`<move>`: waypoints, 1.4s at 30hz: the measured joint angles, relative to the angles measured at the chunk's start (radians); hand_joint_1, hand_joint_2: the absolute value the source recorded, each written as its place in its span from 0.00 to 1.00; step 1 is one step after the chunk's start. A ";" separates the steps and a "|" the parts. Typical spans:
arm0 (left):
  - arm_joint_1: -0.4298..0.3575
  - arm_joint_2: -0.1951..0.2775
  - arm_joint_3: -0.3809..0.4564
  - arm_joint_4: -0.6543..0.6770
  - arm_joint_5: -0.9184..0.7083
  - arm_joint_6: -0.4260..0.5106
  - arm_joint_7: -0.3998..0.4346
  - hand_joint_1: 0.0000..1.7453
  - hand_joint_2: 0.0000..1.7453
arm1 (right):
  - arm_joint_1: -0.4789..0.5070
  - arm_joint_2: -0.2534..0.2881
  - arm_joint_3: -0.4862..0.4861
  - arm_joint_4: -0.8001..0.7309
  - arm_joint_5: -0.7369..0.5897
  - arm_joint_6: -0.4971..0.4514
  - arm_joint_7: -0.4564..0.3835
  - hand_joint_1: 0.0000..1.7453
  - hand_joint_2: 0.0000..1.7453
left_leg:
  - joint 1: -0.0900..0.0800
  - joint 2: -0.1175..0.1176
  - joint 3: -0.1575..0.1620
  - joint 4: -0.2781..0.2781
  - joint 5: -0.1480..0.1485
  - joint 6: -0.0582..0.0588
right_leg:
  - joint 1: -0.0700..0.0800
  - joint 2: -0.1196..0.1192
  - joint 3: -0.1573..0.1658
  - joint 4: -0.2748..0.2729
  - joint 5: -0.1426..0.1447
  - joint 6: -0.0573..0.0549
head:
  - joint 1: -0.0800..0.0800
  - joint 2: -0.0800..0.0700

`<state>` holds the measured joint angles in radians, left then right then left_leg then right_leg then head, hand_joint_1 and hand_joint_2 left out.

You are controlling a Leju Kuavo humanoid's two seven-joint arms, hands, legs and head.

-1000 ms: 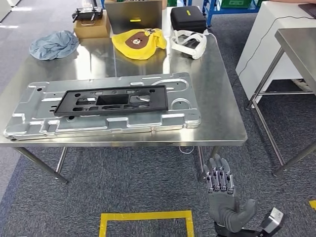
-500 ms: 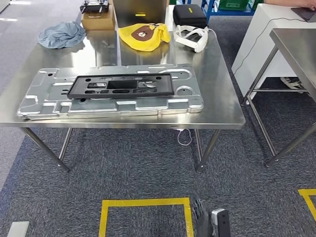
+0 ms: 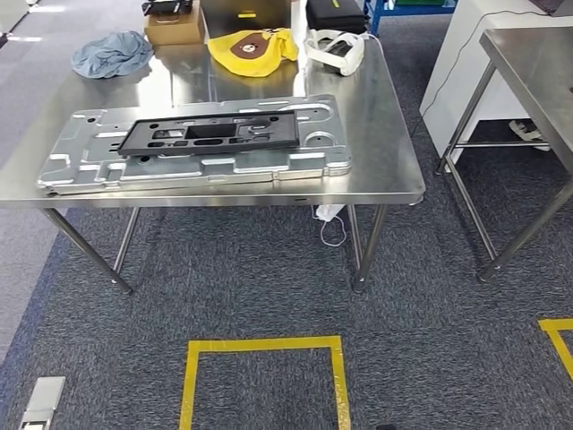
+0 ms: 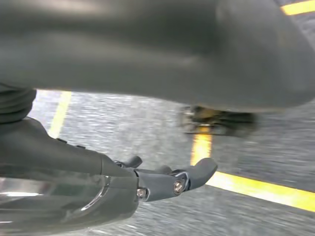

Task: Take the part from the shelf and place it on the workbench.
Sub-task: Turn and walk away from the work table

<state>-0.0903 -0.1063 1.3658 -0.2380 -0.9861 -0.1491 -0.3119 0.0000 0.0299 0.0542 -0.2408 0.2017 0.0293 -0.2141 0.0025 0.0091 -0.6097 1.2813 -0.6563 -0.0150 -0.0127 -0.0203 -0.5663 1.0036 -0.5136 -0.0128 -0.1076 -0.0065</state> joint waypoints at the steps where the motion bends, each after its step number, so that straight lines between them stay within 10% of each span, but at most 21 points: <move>1: -0.001 0.002 -0.001 0.000 0.000 0.000 0.001 0.00 0.00 | -0.003 -0.002 0.000 0.010 0.000 0.008 0.021 0.00 0.00 | -0.001 -0.001 0.047 -0.053 0.029 0.005 | 0.001 0.000 -0.014 0.003 0.010 0.002 | 0.000 0.000; 4: -0.010 0.008 -0.004 0.000 -0.003 -0.004 0.000 0.00 0.00 | -0.011 -0.003 0.000 0.026 0.001 0.028 0.051 0.00 0.00 | -0.010 -0.003 0.213 -0.285 0.050 0.026 | 0.005 0.002 -0.038 0.008 0.039 0.012 | 0.001 0.000; 6: -0.015 0.009 -0.005 0.000 -0.008 -0.010 -0.002 0.00 0.00 | -0.016 -0.003 0.000 0.034 0.004 0.035 0.054 0.00 0.00 | -0.016 -0.003 0.243 -0.345 0.045 0.035 | 0.005 0.002 -0.049 0.008 0.060 0.023 | 0.002 0.000; 8: -0.014 0.008 -0.008 0.000 -0.014 -0.015 -0.003 0.00 0.00 | -0.019 -0.004 0.001 0.044 0.008 0.040 0.054 0.00 0.00 | -0.013 0.002 0.225 -0.348 0.061 0.047 | 0.003 0.005 -0.060 0.014 0.052 0.034 | 0.003 0.000; 12: -0.013 0.009 -0.017 0.000 -0.018 -0.020 -0.008 0.00 0.00 | -0.021 -0.005 0.004 0.054 0.015 0.053 0.052 0.00 0.00 | -0.012 0.009 0.162 -0.336 0.107 0.065 | 0.002 0.012 -0.098 0.191 -0.132 0.044 | 0.008 0.000; 15: -0.013 0.009 -0.021 0.000 -0.019 -0.018 -0.007 0.00 0.00 | -0.023 -0.005 0.007 0.057 0.021 0.062 0.048 0.00 0.00 | -0.014 0.014 0.099 -0.311 0.134 0.063 | 0.002 0.013 -0.078 0.295 -0.118 0.050 | 0.008 0.000; 17: -0.014 0.009 -0.024 0.000 -0.019 -0.013 -0.004 0.00 0.00 | -0.025 -0.005 0.011 0.057 0.028 0.062 0.053 0.00 0.00 | -0.013 0.016 0.060 -0.288 0.146 0.059 | 0.001 0.014 0.006 0.208 -0.067 0.049 | 0.008 0.000; 21: -0.015 0.009 -0.027 0.000 -0.023 -0.006 0.000 0.00 0.00 | -0.035 -0.005 0.022 0.059 0.052 0.049 0.102 0.00 0.00 | -0.020 0.015 0.015 -0.250 0.168 0.044 | 0.005 0.015 0.145 -0.011 -0.093 0.037 | 0.008 0.000; 24: -0.012 0.013 -0.028 0.001 -0.029 -0.002 0.001 0.00 0.00 | -0.038 -0.003 0.028 0.062 0.059 0.046 0.148 0.00 0.00 | -0.017 0.009 -0.009 -0.229 0.146 0.025 | -0.002 0.010 0.118 -0.016 -0.078 0.013 | 0.008 0.000; 28: -0.011 0.014 -0.031 0.001 -0.031 -0.004 0.001 0.00 0.00 | -0.036 -0.003 0.038 0.066 0.076 0.053 0.199 0.00 0.00 | -0.003 0.003 -0.049 -0.028 -0.017 0.000 | -0.001 0.002 0.057 -0.009 -0.037 -0.004 | 0.006 0.000; 30: -0.011 0.014 -0.031 0.001 -0.031 -0.005 0.002 0.00 0.00 | -0.037 -0.003 0.043 0.067 0.084 0.058 0.211 0.00 0.00 | -0.001 0.002 -0.027 0.011 0.001 -0.001 | 0.000 0.002 0.024 0.001 -0.020 -0.003 | 0.006 0.000; 33: -0.013 0.014 -0.033 0.001 -0.032 -0.003 0.010 0.00 0.00 | -0.038 -0.002 0.050 0.067 0.093 0.064 0.217 0.00 0.00 | -0.005 0.000 0.119 -0.165 0.071 0.015 | 0.003 0.002 -0.009 0.009 0.001 0.004 | 0.007 0.000; 35: -0.015 0.015 -0.036 0.001 -0.032 0.002 0.017 0.00 0.00 | -0.039 -0.001 0.055 0.067 0.096 0.065 0.213 0.00 0.00 | -0.012 -0.001 0.206 -0.297 0.060 0.029 | 0.004 0.002 -0.016 0.011 0.015 0.013 | 0.007 0.000; 38: -0.016 0.015 -0.038 0.001 -0.030 0.012 0.031 0.00 0.00 | -0.040 -0.002 0.062 0.067 0.104 0.064 0.209 0.00 0.00 | -0.015 0.002 0.217 -0.341 0.061 0.044 | 0.003 0.003 -0.025 0.011 0.029 0.032 | 0.008 0.000; 40: -0.014 0.014 -0.038 0.001 -0.028 0.022 0.044 0.00 0.00 | -0.040 -0.002 0.066 0.067 0.114 0.059 0.202 0.00 0.00 | -0.010 0.006 0.202 -0.345 0.079 0.057 | 0.003 0.008 -0.047 0.057 -0.012 0.040 | 0.009 0.000; 42: -0.014 0.014 -0.037 0.001 -0.018 0.030 0.062 0.00 0.50 | -0.040 -0.003 0.073 0.067 0.130 0.050 0.198 0.00 0.00 | -0.009 0.008 0.183 -0.340 0.090 0.063 | 0.002 0.012 -0.091 0.179 -0.090 0.044 | 0.009 0.000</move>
<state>-0.1038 -0.0923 1.3290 -0.2373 -1.0042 -0.1190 -0.2499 -0.0396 0.0273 0.1275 -0.1736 0.3321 0.0790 -0.0162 -0.0066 0.0168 -0.4264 0.9413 -0.5665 0.0484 -0.0109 -0.0084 -0.6576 1.1825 -0.6040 0.0315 -0.0981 -0.0061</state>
